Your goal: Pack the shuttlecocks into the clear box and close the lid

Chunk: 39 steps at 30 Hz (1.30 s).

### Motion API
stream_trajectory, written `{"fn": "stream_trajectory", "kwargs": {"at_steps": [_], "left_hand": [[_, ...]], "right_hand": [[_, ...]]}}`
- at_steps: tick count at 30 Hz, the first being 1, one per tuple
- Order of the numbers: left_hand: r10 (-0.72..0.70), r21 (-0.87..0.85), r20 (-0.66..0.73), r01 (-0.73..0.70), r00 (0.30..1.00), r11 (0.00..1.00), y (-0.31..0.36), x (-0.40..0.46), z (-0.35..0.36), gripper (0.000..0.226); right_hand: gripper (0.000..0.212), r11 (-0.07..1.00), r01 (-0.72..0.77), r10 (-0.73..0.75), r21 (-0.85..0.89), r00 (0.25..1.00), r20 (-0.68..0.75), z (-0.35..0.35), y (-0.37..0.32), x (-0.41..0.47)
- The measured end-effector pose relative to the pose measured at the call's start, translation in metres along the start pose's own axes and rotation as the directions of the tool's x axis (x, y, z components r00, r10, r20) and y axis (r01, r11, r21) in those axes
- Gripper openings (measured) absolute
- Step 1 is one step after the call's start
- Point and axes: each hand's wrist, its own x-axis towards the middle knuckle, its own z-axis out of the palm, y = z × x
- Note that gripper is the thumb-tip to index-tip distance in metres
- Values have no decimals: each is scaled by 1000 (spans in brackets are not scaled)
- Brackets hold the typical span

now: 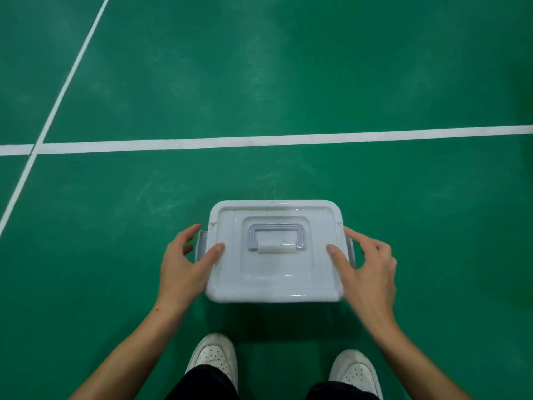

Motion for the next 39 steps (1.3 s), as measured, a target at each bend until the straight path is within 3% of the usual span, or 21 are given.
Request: {"fn": "stream_trajectory", "kwargs": {"at_steps": [5, 7, 11, 14, 19, 21, 24, 27, 31, 35, 37, 39], "left_hand": [[-321, -218, 151, 348, 935, 912, 1, 7, -2, 109], [-404, -268, 214, 452, 889, 851, 4, 7, -3, 104], [-395, -283, 190, 436, 899, 854, 5, 3, -1, 68], [-297, -298, 55, 300, 953, 906, 14, -6, 5, 45], [-192, -275, -76, 165, 978, 947, 15, -16, 17, 42], [-156, -207, -121, 129, 980, 970, 16, -16, 21, 37], [8, 89, -204, 10, 979, 996, 20, -20, 26, 9], [114, 272, -215, -53, 970, 961, 22, -22, 28, 17], [192, 389, -154, -119, 969, 914, 18, -23, 27, 24], [173, 436, -65, -127, 983, 891, 23, -25, 19, 22], [151, 559, -10, -120, 988, 821, 31, -18, 10, 29], [134, 725, 65, -139, 989, 674, 43, -2, 1, 38]], "right_hand": [[92, 952, -260, 237, 159, 960, 151, 9, 6, 13], [94, 895, -357, 296, 267, 923, 244, 9, 7, 17], [39, 797, -440, 284, 415, 878, 387, 0, 5, 19], [24, 820, -339, 236, 461, 934, 268, 4, 2, 14], [8, 902, -183, 142, 391, 981, 131, 12, 2, 5], [4, 925, -138, 109, 355, 989, 99, 13, 1, 4], [21, 980, -14, 11, 200, 1000, 19, 16, 1, 3], [32, 999, 31, -31, 30, 999, -9, 19, 0, 2], [36, 991, 60, -59, -119, 998, 16, 16, -2, -2], [38, 955, 136, -109, -264, 987, 116, 6, -8, -2], [44, 925, 178, -128, -335, 978, 164, -2, -12, 4], [48, 860, 250, -177, -445, 964, 201, -8, -15, 19]]}}
